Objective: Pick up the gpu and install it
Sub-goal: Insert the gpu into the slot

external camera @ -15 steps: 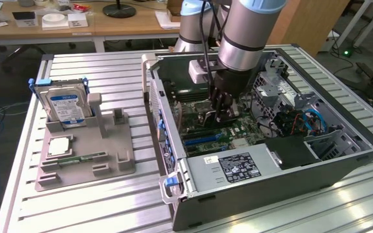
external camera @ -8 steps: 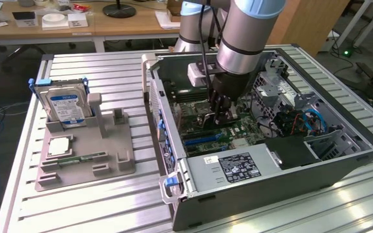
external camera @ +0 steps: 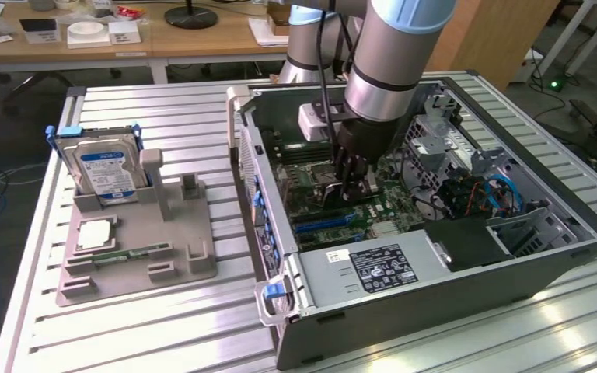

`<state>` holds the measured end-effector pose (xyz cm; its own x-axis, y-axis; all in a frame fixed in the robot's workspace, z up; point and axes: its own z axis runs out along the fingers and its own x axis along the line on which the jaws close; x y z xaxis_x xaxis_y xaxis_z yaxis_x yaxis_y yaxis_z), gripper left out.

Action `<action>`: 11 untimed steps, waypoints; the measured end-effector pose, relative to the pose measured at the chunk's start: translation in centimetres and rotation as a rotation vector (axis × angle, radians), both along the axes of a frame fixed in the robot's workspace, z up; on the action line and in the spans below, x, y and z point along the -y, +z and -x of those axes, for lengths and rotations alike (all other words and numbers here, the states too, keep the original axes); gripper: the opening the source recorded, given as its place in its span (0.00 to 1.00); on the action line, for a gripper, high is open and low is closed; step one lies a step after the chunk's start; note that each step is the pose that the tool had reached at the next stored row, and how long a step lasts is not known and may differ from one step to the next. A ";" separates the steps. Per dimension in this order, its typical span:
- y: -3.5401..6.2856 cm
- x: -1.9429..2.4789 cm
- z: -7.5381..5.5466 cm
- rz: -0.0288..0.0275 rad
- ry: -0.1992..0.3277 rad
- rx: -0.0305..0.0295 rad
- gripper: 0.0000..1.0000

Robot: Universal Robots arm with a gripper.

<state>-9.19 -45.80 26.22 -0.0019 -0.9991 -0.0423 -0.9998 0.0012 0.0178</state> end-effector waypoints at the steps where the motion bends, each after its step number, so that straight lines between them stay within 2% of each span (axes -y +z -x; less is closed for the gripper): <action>1: -0.04 0.05 0.0 0.0000 0.000 0.0000 0.27; 11: -0.57 0.14 0.4 0.0000 0.000 0.0000 0.27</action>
<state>-9.60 -45.94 25.65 -0.0020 -0.9991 -0.0423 -0.9998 0.0012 0.0179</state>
